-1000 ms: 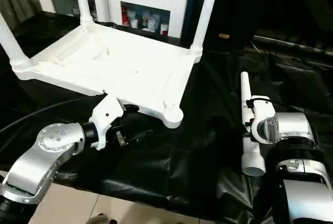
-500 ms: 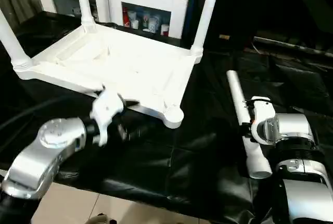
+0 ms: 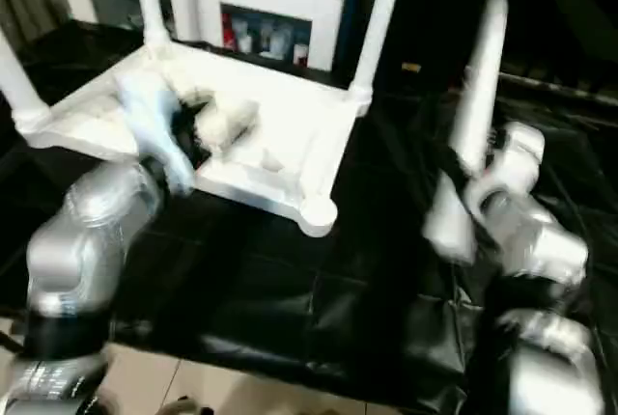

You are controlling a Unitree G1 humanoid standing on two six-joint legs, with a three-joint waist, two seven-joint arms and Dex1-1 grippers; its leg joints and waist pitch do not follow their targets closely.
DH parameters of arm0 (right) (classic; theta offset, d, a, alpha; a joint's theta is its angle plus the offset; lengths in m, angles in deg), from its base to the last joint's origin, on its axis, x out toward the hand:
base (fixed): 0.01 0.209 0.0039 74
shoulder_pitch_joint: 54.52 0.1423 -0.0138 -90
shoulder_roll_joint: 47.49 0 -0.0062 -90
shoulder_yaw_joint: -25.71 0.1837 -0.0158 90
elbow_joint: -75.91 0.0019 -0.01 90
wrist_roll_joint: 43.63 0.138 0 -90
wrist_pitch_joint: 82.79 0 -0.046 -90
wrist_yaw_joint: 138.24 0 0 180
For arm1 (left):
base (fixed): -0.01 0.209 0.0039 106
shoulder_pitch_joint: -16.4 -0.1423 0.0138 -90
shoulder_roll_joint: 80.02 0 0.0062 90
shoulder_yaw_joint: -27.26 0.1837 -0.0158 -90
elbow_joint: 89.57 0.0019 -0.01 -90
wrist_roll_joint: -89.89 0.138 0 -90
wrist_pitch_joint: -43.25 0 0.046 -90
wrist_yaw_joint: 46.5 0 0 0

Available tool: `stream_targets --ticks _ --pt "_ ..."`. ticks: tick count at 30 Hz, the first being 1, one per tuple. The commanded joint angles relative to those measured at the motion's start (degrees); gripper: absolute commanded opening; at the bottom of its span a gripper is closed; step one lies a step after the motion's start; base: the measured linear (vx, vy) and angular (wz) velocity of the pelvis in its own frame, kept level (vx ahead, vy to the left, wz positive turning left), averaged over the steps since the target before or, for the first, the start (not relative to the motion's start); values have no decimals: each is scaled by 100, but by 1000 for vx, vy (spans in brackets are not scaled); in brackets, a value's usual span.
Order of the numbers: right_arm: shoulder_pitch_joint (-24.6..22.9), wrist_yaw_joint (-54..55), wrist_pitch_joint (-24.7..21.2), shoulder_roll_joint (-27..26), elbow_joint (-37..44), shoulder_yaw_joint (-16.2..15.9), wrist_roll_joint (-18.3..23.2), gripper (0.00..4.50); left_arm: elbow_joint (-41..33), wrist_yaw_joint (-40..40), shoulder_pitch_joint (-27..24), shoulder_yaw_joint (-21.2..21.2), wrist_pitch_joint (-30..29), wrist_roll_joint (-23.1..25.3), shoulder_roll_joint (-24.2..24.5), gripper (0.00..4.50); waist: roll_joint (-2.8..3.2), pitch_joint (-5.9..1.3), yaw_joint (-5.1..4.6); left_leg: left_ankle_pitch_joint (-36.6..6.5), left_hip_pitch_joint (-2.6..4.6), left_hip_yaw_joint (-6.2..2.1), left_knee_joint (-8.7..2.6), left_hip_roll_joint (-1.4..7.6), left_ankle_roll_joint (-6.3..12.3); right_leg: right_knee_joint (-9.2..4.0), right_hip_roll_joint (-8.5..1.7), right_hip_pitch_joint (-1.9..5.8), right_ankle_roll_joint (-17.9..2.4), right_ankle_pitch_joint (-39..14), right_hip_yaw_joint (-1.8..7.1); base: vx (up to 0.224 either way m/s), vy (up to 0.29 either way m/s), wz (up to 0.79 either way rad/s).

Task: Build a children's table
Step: Pick table leg

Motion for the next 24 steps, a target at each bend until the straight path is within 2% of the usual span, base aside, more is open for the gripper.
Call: stream_targets --ticks 1,2,4,5,6,7,9,11,14,16,18,19,24 --pt "-69 -722 168 -84 614 -436 261 181 132 -118 51 43 -301 -317 -85 450 -83 -426 75 -542 5 -162 -344 299 448 -427 -524 320 -870 -982 279 0 0 0" --pt "-139 -893 62 -147 811 -615 381 181 163 -82 126 -25 -312 -509 -198 450 -85 -424 76 -555 41 -152 -338 307 478 -442 -520 291 -919 -1079 279 0 0 0" --pt "-289 -1262 20 -238 1145 -1159 472 181 312 89 345 -277 -465 -903 -421 450 -122 -411 100 -634 49 -142 -341 319 431 -471 -518 279 -969 -1243 280 0 0 0" --pt "-289 -1262 20 -238 1145 -1159 472 181 312 89 345 -277 -465 -903 -421 450 -93 -402 124 -683 57 -146 -349 322 391 -483 -524 273 -952 -1343 279 0 0 0" --pt "-400 -1605 230 -329 1351 -1673 428 181 490 278 573 -528 -693 -1113 -581 450 -171 -394 126 -794 63 -150 -361 333 319 -506 -523 266 -884 -1545 271 0 0 0" --pt "-422 -1691 312 -403 1416 -1870 381 181 572 319 661 -636 -808 -1199 -627 450 -149 -382 176 -889 85 -157 -363 334 233 -529 -545 253 -800 -1713 277 0 0 0" --pt "-481 -1833 400 -529 1541 -2060 272 181 676 384 759 -751 -935 -1299 -640 450 -139 -378 187 -987 85 -186 -395 353 110 -523 -544 240 -731 -1758 280 0 0 0" --pt "-534 -1958 442 -624 1648 -2280 180 181 805 445 832 -805 -960 -1337 -606 450 -169 -380 196 -1022 90 -197 -413 355 42 -521 -548 248 -699 -1700 284 0 0 0" --pt "-567 -1991 485 -668 1685 -2437 156 181 891 492 853 -848 -991 -1424 -580 450 -160 -385 246 -957 111 -197 -424 366 -40 -492 -556 236 -714 -1407 302 0 0 0" --pt "-561 -1921 515 -680 1680 -2513 186 181 925 594 856 -944 -1100 -1575 -583 414 -201 -391 258 -908 86 -201 -431 357 -83 -466 -561 275 -758 -1198 302 0 0 0" --pt "-546 -1908 534 -671 1657 -2519 197 181 941 634 865 -986 -1143 -1600 -583 408 -199 -384 274 -921 89 -194 -426 352 -84 -470 -575 279 -749 -1233 309 0 0 0" --pt "-546 -1909 551 -667 1650 -2526 196 181 944 654 879 -1014 -1186 -1602 -583 378 -207 -385 284 -920 85 -194 -425 350 -83 -477 -573 281 -711 -1286 310 0 0 0" --pt "-508 -1879 601 -666 1536 -2504 118 181 931 616 938 -1090 -1306 -1826 -587 349 -200 -379 293 -924 83 -200 -427 350 -105 -489 -571 278 -633 -1395 309 0 0 0"
